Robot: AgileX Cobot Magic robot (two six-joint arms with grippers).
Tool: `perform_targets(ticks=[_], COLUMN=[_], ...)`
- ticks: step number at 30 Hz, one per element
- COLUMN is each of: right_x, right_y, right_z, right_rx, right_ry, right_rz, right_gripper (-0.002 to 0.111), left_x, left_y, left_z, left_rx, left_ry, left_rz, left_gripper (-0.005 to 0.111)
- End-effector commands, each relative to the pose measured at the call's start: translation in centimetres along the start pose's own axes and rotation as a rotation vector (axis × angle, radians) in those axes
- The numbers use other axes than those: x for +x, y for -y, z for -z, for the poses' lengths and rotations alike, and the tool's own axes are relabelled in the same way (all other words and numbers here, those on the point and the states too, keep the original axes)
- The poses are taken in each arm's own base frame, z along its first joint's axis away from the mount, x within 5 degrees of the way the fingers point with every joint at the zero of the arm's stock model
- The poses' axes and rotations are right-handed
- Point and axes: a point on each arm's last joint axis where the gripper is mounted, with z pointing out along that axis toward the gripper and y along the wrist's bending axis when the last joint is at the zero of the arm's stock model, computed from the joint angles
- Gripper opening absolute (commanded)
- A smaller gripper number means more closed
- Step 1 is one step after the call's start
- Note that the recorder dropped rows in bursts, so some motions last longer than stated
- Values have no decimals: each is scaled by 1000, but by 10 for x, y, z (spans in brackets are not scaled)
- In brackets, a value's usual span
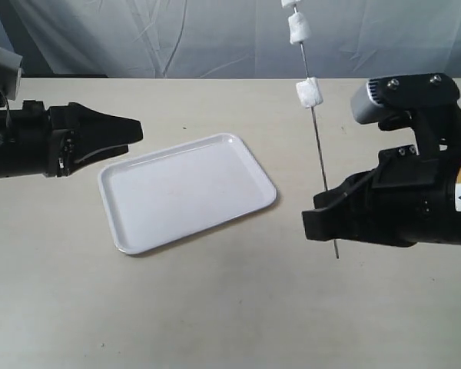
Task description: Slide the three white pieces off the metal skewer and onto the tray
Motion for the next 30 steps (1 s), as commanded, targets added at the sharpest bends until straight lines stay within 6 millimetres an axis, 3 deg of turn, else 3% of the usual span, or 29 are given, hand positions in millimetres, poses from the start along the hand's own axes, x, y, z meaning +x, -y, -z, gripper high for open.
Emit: perform_targets(ticks=[1, 13, 21, 30], right_x=[4, 6, 8, 9], right_y=[-6, -17, -24, -28], right_z=[0, -8, -31, -34], right_rx=[-95, -218, -290, -335], right_ry=[19, -18, -65, -79], right_rz=[5, 33, 25, 25], right_gripper=[-1, -1, -1, -1], left_x=[5, 1, -1, -2], left_y=[4, -14, -14, -21], left_z=[-10, -29, -29, -30], left_rx=[67, 153, 152, 83], left_ry=[-31, -82, -77, -71], left_rz=[-22, 49, 23, 18], left_gripper=[54, 54, 54, 54])
